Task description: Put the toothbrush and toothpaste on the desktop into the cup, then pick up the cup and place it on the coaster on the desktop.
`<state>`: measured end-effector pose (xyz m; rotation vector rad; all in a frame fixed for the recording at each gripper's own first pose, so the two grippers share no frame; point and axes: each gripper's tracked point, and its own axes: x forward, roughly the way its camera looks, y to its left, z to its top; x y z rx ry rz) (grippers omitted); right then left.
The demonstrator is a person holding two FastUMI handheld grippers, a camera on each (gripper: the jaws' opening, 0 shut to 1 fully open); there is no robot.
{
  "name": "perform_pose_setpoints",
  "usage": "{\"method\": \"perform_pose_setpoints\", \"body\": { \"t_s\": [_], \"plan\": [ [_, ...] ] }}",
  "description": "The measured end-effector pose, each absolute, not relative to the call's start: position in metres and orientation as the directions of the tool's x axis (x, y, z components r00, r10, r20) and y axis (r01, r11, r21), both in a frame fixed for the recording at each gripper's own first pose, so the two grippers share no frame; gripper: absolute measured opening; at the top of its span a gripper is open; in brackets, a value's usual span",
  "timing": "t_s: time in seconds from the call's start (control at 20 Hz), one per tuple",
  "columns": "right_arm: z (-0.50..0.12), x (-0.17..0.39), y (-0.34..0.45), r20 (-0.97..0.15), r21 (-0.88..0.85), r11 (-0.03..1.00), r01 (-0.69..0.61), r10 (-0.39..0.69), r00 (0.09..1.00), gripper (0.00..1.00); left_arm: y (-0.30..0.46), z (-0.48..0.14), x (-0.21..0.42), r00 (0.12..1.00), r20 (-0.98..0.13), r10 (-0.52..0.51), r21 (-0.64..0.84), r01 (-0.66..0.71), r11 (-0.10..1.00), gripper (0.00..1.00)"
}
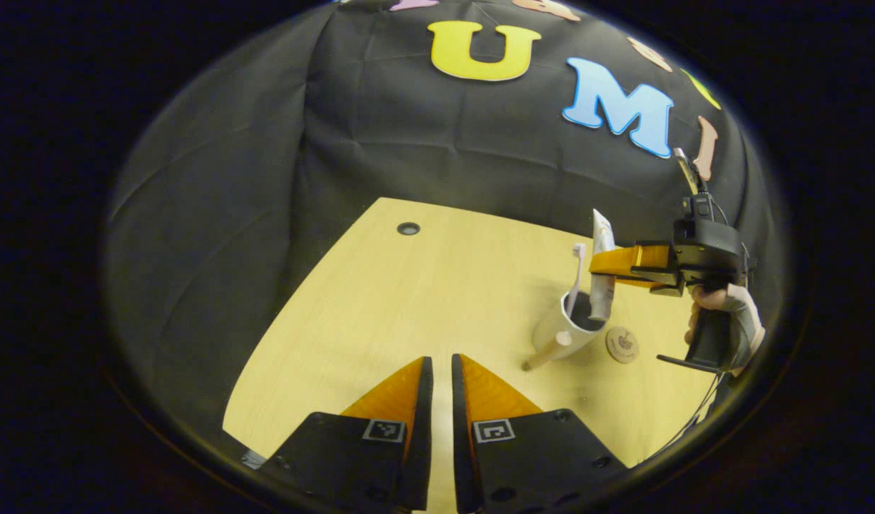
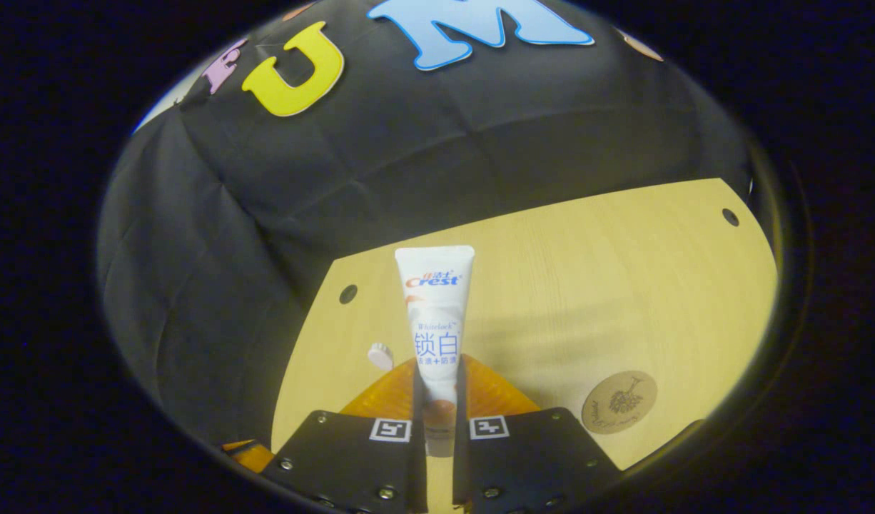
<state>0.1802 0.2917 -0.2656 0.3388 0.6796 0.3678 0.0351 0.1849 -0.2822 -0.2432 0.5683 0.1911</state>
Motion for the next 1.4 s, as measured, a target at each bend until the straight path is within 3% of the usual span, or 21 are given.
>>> {"method": "perform_pose_setpoints", "body": {
  "t_s": [0.25, 0.35, 0.4, 0.5, 0.55, 0.6, 0.7, 0.75, 0.8, 0.9, 1.05, 1.1, 1.4],
  "plan": [
    [-0.275, 0.176, 0.304, -0.487, 0.321, 0.901, -0.292, 0.422, 0.765, 0.16, 0.196, -0.289, 0.018, 0.809, -0.569, 0.146, -0.185, -0.299, 0.936, 0.21],
    [-0.28, 0.166, 0.308, -0.488, 0.32, 0.9, -0.295, 0.424, 0.763, 0.24, 0.194, -0.291, 0.017, 0.808, -0.573, 0.14, -0.183, -0.293, 0.938, 0.21],
    [-0.283, 0.168, 0.31, -0.487, 0.318, 0.9, -0.298, 0.425, 0.763, 0.22, 0.193, -0.291, 0.017, 0.809, -0.571, 0.138, -0.182, -0.289, 0.94, 0.21],
    [-0.282, 0.16, 0.308, -0.481, 0.303, 0.906, -0.294, 0.412, 0.774, 0.28, 0.192, -0.289, 0.019, 0.809, -0.572, 0.137, -0.174, -0.282, 0.944, 0.21],
    [-0.276, 0.152, 0.307, -0.467, 0.314, 0.898, -0.308, 0.429, 0.773, 0.38, 0.189, -0.289, 0.023, 0.812, -0.569, 0.129, -0.167, -0.267, 0.949, 0.21],
    [-0.271, 0.149, 0.304, -0.46, 0.308, 0.899, -0.311, 0.427, 0.779, 0.41, 0.183, -0.289, 0.025, 0.816, -0.567, 0.111, -0.17, -0.248, 0.954, 0.19],
    [-0.26, 0.142, 0.299, -0.444, 0.31, 0.897, -0.315, 0.43, 0.786, 0.41, 0.174, -0.282, 0.029, 0.823, -0.561, 0.092, -0.163, -0.218, 0.962, 0.31],
    [-0.254, 0.137, 0.295, -0.436, 0.321, 0.893, -0.315, 0.434, 0.788, 0.41, 0.167, -0.281, 0.034, 0.826, -0.559, 0.069, -0.171, -0.196, 0.966, 0.3],
    [-0.248, 0.133, 0.288, -0.426, 0.33, 0.891, -0.312, 0.436, 0.793, 0.41, 0.159, -0.279, 0.042, 0.829, -0.557, 0.043, -0.176, -0.168, 0.97, 0.35],
    [-0.244, 0.12, 0.269, -0.42, 0.341, 0.89, -0.302, 0.431, 0.799, 0.41, 0.137, -0.284, 0.06, 0.818, -0.574, -0.035, -0.166, -0.074, 0.983, 0.48],
    [-0.25, 0.101, 0.229, -0.433, 0.35, 0.904, -0.246, 0.389, 0.813, 0.41, 0.106, -0.285, 0.083, 0.782, -0.6, -0.168, -0.194, 0.062, 0.979, 0.56],
    [-0.256, 0.093, 0.214, -0.44, 0.357, 0.909, -0.217, 0.368, 0.819, 0.38, 0.099, -0.285, 0.089, 0.773, -0.605, -0.192, -0.189, 0.095, 0.977, 0.77],
    [-0.285, 0.062, 0.129, -0.489, 0.395, 0.918, -0.033, 0.241, 0.838, 0.41, 0.053, -0.304, 0.113, 0.622, -0.7, -0.35, -0.202, 0.298, 0.933, 0.79]
  ]
}}
